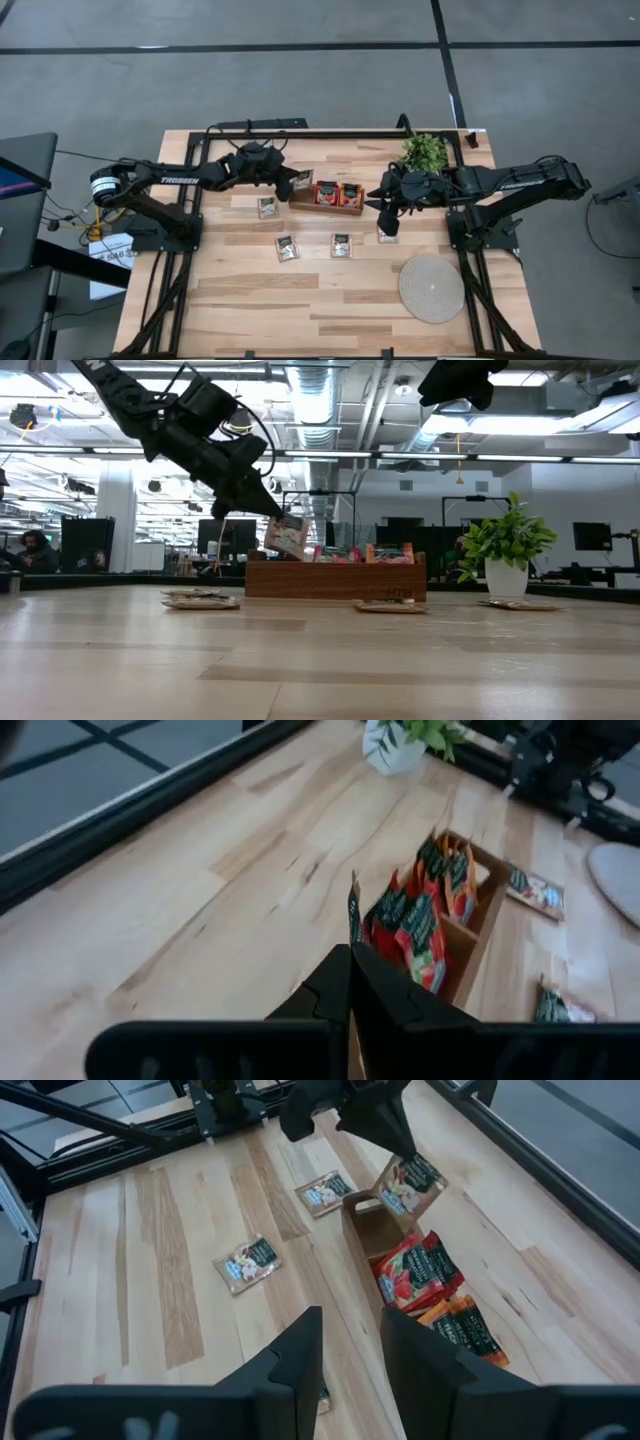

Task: Pick & Place Tea
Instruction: Put the brown tea bag into the left section of the wooden organizer

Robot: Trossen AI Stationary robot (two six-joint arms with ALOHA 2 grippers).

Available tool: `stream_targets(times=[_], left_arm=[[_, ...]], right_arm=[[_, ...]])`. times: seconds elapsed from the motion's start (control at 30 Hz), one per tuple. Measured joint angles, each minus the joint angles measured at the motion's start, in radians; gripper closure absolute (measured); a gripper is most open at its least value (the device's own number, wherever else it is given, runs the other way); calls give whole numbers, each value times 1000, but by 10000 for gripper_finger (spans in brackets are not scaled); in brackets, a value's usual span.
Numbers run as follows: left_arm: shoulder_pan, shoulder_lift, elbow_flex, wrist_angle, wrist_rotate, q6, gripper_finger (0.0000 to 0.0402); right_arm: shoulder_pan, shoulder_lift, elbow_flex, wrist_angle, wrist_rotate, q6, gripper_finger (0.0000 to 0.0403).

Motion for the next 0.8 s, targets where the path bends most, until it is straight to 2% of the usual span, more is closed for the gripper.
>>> stream_targets(times=[0.23, 0.5, 0.8], left_arm=[[7, 0, -54, 116, 40, 12, 401], [42, 3, -57, 129, 101, 41, 401], [48, 72, -58, 171, 126, 61, 401]], right_arm=[[0, 0, 0, 0, 0, 37, 306], [0, 0, 0, 0, -1, 45, 306], [0, 0, 0, 0, -1, 54, 306]])
